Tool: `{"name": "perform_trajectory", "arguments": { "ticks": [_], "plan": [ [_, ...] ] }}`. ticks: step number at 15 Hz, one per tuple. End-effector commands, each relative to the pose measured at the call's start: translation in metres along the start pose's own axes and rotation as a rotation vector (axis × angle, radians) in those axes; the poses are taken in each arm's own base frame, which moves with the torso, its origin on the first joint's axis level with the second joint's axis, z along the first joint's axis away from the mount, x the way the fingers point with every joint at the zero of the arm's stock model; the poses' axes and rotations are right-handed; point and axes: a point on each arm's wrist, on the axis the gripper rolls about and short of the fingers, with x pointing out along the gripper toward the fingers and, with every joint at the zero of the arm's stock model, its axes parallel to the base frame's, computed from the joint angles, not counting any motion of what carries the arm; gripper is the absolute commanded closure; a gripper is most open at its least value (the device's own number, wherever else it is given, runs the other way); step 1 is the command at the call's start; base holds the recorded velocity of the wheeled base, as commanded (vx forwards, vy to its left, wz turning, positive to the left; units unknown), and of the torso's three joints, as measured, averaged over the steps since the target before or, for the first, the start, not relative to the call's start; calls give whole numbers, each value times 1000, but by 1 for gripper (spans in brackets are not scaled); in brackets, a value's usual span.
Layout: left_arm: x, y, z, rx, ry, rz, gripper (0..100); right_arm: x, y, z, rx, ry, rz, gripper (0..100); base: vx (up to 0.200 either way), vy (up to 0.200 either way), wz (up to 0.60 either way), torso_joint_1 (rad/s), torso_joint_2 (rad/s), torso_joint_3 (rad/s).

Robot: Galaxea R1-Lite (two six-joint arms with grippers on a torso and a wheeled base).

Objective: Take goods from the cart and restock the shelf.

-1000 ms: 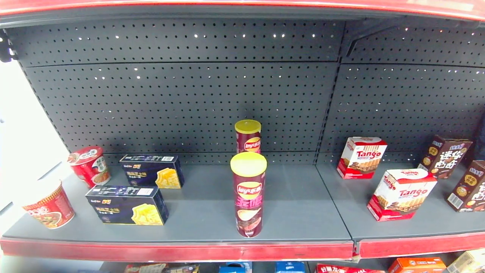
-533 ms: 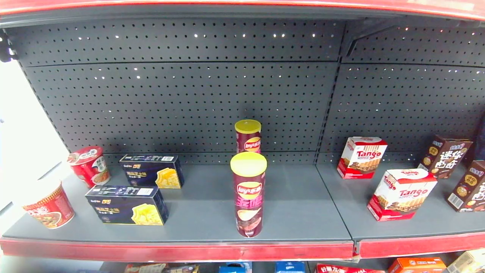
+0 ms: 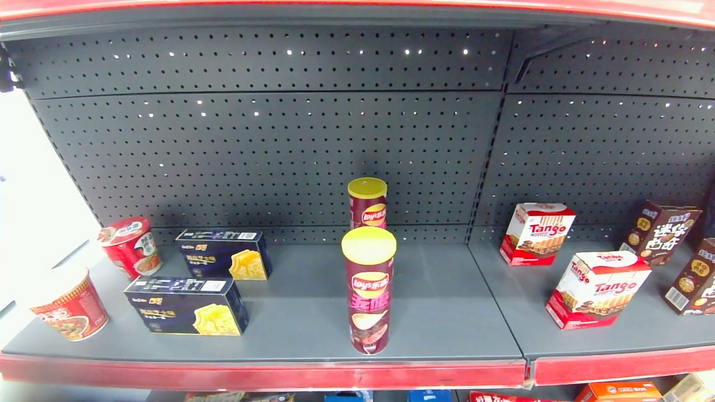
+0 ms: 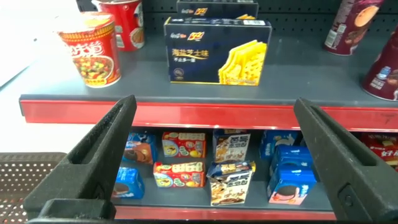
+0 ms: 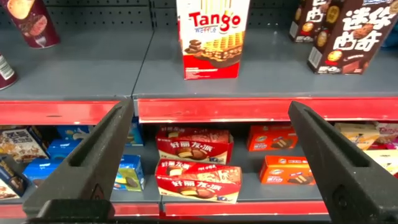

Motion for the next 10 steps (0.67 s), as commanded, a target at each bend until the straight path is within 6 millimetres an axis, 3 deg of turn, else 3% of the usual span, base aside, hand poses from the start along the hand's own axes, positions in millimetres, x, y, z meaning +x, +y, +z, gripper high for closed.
{"name": "perform_trajectory", "arguments": {
  "ticks": [1, 3, 10],
  "plan": [
    [0, 0, 0, -4, 2, 0, 0, 0, 0, 0, -1, 3, 0, 0, 0, 0, 0, 0, 0, 0],
    [0, 0, 0, -5, 2, 9, 0, 0, 0, 0, -1, 3, 0, 0, 0, 200, 0, 0, 5, 0],
    [0, 0, 0, -2, 2, 6, 0, 0, 0, 0, -1, 3, 0, 0, 0, 0, 0, 0, 0, 0]
  ]
}}
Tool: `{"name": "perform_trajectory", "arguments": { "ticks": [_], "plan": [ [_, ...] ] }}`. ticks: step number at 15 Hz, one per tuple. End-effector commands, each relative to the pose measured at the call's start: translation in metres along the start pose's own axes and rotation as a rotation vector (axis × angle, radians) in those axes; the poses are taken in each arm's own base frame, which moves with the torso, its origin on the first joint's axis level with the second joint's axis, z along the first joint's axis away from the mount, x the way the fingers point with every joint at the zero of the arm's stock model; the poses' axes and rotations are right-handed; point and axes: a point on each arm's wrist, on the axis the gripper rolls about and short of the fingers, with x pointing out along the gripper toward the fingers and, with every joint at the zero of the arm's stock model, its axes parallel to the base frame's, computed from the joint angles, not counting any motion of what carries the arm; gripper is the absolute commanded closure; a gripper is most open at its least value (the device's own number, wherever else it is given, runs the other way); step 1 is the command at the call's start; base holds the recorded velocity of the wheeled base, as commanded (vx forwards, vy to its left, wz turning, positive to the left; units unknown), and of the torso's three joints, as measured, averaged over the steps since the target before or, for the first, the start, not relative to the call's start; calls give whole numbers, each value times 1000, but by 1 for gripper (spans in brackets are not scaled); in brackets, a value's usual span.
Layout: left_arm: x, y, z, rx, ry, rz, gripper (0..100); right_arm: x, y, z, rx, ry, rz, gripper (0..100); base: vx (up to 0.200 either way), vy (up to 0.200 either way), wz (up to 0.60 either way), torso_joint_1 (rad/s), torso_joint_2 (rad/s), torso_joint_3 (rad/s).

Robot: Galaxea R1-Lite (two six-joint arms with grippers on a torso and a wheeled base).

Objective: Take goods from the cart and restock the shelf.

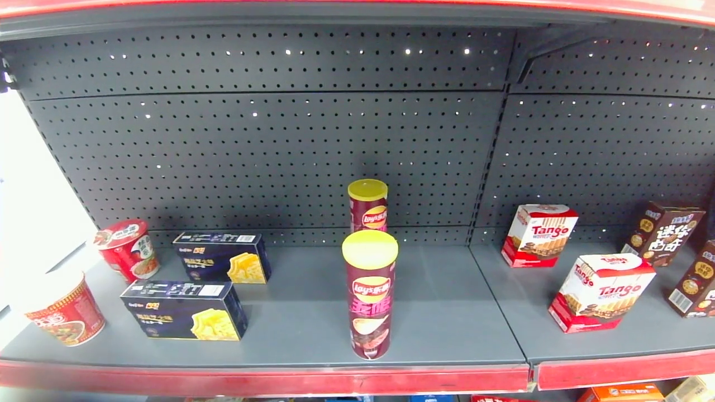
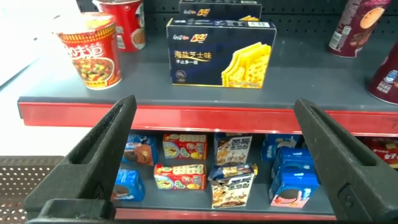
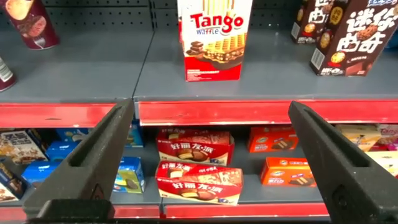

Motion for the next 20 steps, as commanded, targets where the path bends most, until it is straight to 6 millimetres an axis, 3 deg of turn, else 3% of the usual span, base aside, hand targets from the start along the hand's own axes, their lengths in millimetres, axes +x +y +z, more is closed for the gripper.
{"name": "perform_trajectory", "arguments": {
  "ticks": [1, 5, 14, 17, 20],
  "plan": [
    [0, 0, 0, 4, 1, -1, 0, 0, 0, 0, -1, 0, 0, 0, 0, 0, 0, 0, 0, 0],
    [0, 0, 0, -5, 2, 2, 0, 0, 0, 0, -1, 0, 0, 0, 0, 100, 0, 2, 1, 0],
    [0, 0, 0, -5, 1, -2, 0, 0, 0, 0, -1, 2, 0, 0, 0, 0, 0, 0, 0, 0],
    [0, 0, 0, -4, 2, -1, 0, 0, 0, 0, -1, -1, 0, 0, 0, 200, 0, 1, 1, 2],
    [0, 0, 0, -2, 2, -2, 0, 0, 0, 0, -1, 0, 0, 0, 0, 0, 0, 0, 0, 0]
  ]
}}
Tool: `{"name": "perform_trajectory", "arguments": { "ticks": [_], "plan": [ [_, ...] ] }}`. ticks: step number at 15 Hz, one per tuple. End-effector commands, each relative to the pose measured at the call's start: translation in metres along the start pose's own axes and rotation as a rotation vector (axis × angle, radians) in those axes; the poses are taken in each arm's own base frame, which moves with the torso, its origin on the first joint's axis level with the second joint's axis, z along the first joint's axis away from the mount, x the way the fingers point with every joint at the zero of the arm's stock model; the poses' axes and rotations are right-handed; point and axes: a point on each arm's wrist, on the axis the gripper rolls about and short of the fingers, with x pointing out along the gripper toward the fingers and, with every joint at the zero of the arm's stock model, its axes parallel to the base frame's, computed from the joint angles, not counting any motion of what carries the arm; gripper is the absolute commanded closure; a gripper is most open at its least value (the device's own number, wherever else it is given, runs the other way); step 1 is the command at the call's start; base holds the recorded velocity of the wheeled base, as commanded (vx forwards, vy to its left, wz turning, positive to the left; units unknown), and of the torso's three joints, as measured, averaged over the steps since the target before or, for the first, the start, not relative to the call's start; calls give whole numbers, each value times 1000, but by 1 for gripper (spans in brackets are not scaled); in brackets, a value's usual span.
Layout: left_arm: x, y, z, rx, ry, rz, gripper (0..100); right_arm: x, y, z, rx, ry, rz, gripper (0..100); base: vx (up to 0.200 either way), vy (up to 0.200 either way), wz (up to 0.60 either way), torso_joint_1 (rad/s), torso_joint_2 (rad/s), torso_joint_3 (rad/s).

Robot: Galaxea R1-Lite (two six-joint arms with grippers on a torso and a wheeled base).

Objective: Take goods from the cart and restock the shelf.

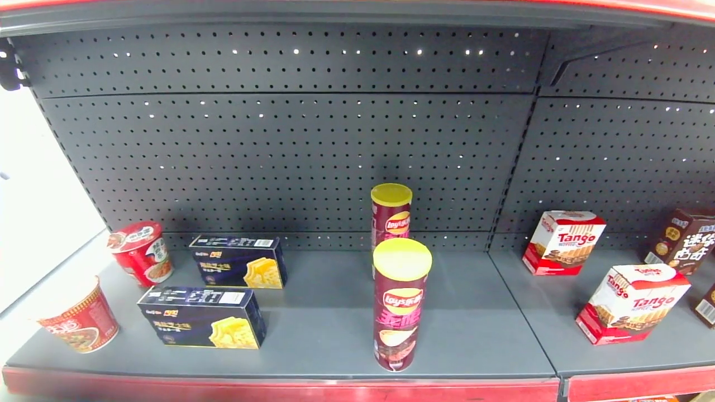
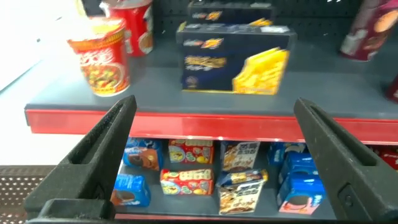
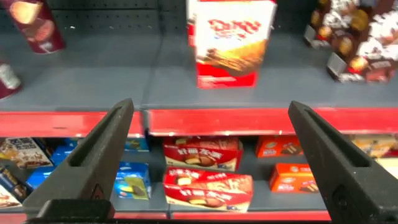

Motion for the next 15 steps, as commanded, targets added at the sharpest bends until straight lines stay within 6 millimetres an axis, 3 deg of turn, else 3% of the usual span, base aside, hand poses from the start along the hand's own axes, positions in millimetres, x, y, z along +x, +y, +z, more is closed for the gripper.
{"name": "perform_trajectory", "arguments": {
  "ticks": [1, 7, 10, 15],
  "plan": [
    [0, 0, 0, 0, 2, 1, 0, 0, 0, 0, 0, 3, 1, 0, 0, 0, 0, 0, 0, 0],
    [0, 0, 0, -2, 0, 6, 0, 0, 0, -1, 0, 6, 1, 0, 0, 0, 0, 0, 0, 0],
    [0, 0, 0, 3, 1, 3, 0, 0, 0, -1, 0, 6, 1, 0, 0, -200, 0, -4, 2, 2],
    [0, 0, 0, -1, 1, 6, 0, 0, 0, 0, 0, 4, 1, 0, 0, 0, 0, 0, 0, 0]
  ]
}}
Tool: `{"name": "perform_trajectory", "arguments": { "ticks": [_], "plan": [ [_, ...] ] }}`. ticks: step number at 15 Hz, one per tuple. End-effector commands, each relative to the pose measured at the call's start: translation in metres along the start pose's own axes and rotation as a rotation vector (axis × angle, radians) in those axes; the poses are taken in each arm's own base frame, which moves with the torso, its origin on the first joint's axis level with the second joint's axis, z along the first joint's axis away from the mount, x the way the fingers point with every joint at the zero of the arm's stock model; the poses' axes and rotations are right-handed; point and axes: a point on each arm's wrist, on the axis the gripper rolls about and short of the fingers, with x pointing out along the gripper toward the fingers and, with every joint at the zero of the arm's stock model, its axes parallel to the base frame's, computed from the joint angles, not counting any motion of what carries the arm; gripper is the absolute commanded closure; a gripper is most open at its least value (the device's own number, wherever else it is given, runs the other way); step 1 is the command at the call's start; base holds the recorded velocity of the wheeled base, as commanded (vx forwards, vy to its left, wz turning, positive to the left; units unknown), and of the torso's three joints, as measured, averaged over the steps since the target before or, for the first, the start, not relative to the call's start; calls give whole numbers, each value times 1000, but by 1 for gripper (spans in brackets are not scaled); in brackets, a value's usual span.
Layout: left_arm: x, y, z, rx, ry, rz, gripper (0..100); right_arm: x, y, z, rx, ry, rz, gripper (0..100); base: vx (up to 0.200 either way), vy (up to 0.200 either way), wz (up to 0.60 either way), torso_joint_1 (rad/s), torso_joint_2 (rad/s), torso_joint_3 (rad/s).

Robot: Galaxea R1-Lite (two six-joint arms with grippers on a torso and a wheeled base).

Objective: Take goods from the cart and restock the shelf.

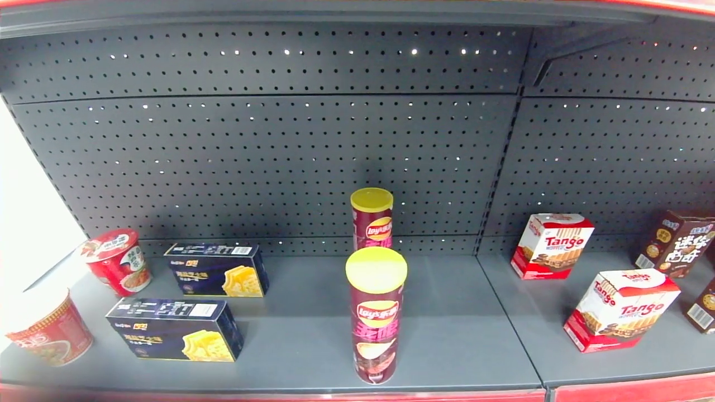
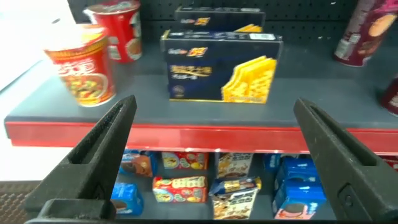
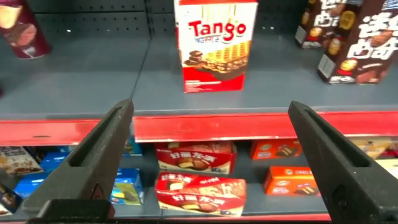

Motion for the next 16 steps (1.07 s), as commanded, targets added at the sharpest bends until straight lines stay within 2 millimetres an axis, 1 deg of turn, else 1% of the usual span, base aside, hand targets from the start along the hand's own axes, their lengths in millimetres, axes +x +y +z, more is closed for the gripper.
{"name": "perform_trajectory", "arguments": {
  "ticks": [1, 4, 6, 13, 16],
  "plan": [
    [0, 0, 0, 0, 1, 2, 0, 0, 0, 0, 0, 3, 2, 0, 0, 0, 0, 0, 0, 0],
    [0, 0, 0, -2, 1, 0, 0, 0, 0, 0, 0, 3, 2, 0, 0, 0, 0, 0, 0, 0],
    [0, 0, 0, -2, 1, 2, 0, 0, 0, 0, 0, 4, 2, 0, 0, 200, 0, 2, 2, 0],
    [0, 0, 0, 0, 1, 0, 0, 0, 0, 0, 0, 3, 2, 0, 0, 0, 0, 0, 0, 0],
    [0, 0, 0, -2, 1, 0, 0, 0, 0, 0, 0, 3, 2, 0, 200, 0, 0, -6, 2, 4]
  ]
}}
